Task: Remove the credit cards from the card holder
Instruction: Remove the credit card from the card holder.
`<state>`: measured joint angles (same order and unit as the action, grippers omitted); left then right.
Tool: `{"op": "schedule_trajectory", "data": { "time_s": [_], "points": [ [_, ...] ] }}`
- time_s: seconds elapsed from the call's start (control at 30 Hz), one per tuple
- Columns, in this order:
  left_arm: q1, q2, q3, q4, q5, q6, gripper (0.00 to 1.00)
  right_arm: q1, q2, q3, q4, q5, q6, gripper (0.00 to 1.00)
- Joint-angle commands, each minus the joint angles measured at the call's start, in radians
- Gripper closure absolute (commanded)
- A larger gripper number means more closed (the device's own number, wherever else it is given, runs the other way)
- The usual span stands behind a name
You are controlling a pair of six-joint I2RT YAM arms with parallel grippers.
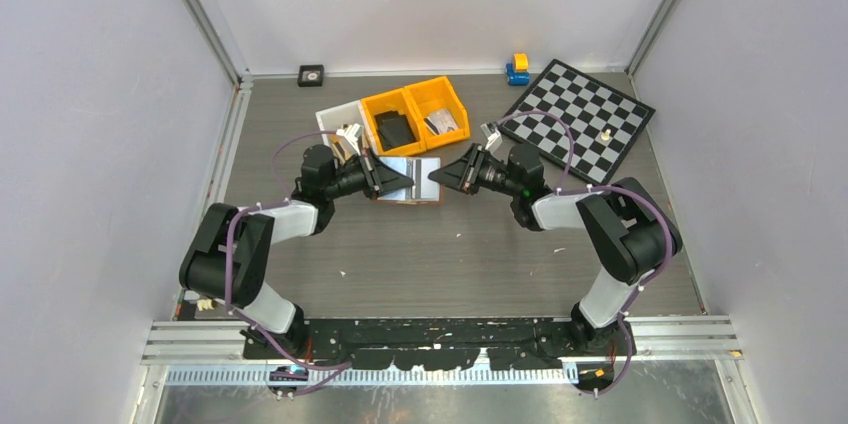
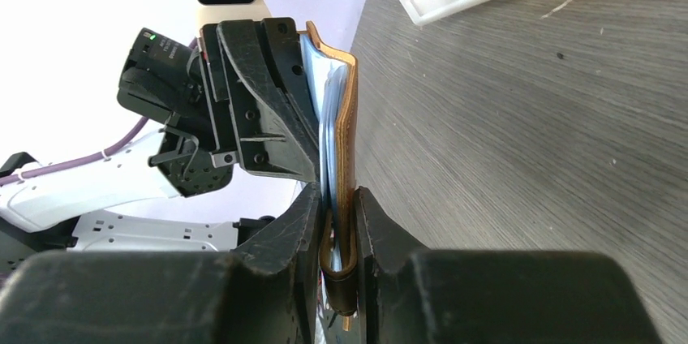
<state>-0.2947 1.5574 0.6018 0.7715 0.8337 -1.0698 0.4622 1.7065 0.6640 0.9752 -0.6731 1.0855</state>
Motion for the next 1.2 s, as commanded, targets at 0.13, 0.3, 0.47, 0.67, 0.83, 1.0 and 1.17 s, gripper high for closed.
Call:
{"op": "schedule_trajectory", "data": {
  "time_s": [0.13,0.3,0.47,0.67,0.83,1.0,1.17],
  "points": [
    [-0.019,-0.075,0.018,-0.075,0.008,0.077,1.0,0.021,0.004,0.05,0.029,-0.03,0.006,0.99],
    [0.001,-0.102,-0.001,-0.079,-0.017,0.079,1.0,0.013,-0.016,0.034,0.033,-0.02,0.002,0.99],
    [0.053,-0.122,-0.038,-0.093,-0.057,0.067,1.0,0.006,-0.035,0.02,0.051,-0.015,0.008,0.99],
    [0.063,-0.118,-0.042,-0.088,-0.05,0.06,1.0,0.006,-0.028,0.021,0.064,-0.018,0.017,1.0],
    [0.014,-0.087,-0.016,-0.068,-0.022,0.071,0.74,0.006,0.002,0.03,0.117,-0.045,0.055,0.94],
    [-0.012,-0.067,0.008,-0.101,-0.02,0.091,0.71,0.011,0.016,0.033,0.166,-0.061,0.084,0.95],
    [-0.025,-0.03,0.022,-0.059,0.012,0.058,0.75,0.022,0.006,0.037,0.14,-0.059,0.063,0.97]
  ]
}}
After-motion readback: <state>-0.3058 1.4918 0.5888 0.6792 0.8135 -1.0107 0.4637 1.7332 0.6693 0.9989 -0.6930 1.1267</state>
